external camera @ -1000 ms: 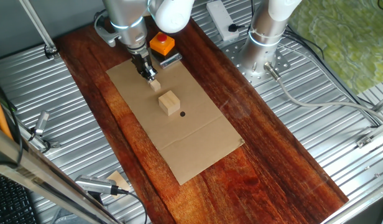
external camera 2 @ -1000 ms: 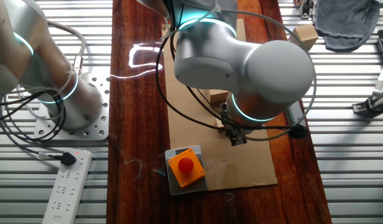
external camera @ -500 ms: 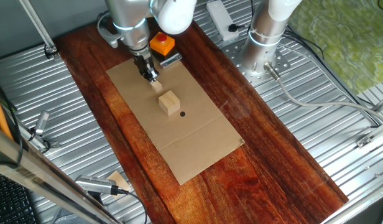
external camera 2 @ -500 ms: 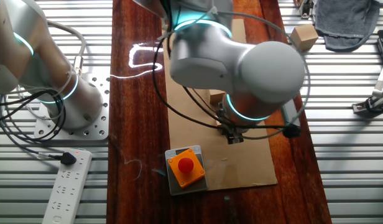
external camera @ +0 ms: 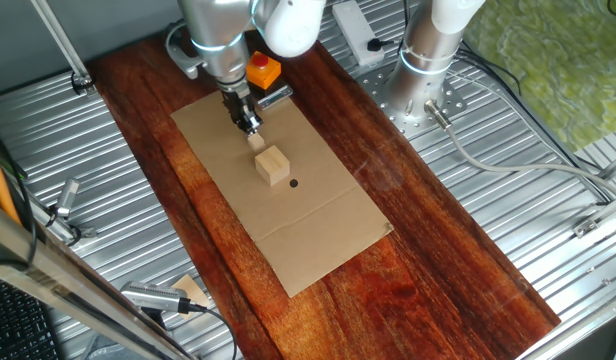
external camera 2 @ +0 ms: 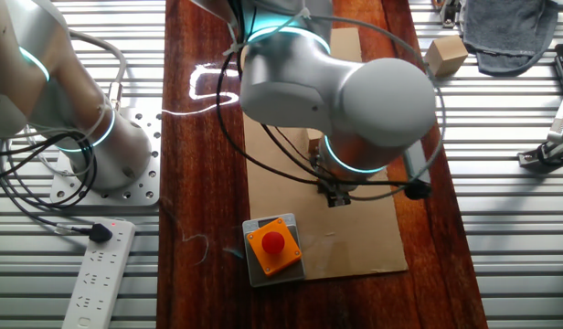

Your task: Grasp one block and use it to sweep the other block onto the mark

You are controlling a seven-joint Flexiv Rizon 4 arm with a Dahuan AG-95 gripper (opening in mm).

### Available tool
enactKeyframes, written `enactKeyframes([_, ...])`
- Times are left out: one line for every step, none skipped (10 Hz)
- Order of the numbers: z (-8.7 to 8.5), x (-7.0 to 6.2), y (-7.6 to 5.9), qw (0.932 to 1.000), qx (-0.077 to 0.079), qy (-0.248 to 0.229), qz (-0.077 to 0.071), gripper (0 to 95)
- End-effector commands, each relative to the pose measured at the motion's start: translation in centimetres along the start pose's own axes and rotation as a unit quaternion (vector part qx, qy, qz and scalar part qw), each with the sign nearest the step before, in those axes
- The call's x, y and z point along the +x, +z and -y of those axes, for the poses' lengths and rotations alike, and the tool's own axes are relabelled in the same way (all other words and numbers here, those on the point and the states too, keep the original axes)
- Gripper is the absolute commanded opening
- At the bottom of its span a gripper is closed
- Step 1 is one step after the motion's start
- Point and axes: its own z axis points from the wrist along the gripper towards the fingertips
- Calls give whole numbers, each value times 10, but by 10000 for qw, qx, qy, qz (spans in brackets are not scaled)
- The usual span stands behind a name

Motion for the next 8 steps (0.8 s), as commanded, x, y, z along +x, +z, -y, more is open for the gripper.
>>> enactKeyframes([-2,1,1,10000,-8,42,-5,0])
enactKeyframes([-3,1,1,10000,-15,63,-5,0])
enactKeyframes([-7,0,-1,9999,-14,115,-11,0])
enactKeyframes([-10,-3,-6,9999,-16,141,-67,0])
enactKeyframes([-13,-8,-12,9999,-3,135,-101,0])
enactKeyframes([-15,-10,-15,9999,-3,127,-90,0])
enactKeyframes([-15,-10,-15,9999,-6,114,-72,0])
enactKeyframes([-15,-11,-15,9999,14,91,-77,0])
